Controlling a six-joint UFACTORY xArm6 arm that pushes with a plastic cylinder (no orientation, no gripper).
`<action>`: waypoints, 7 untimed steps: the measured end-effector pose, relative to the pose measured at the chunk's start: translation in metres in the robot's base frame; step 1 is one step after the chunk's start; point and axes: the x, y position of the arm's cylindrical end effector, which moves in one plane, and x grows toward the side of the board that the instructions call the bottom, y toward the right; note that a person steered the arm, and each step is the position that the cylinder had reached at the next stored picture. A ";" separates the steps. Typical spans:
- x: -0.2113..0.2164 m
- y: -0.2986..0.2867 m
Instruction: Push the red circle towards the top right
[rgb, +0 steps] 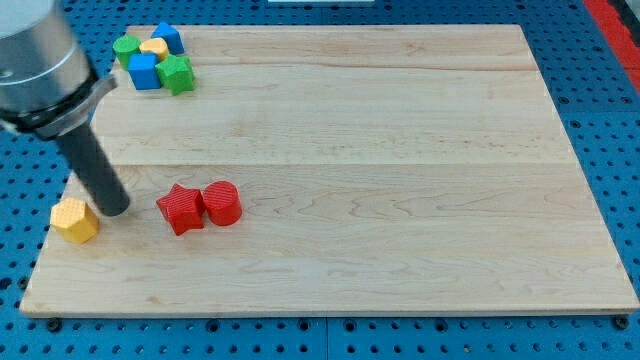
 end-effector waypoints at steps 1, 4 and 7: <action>0.021 0.015; -0.014 0.170; -0.065 0.257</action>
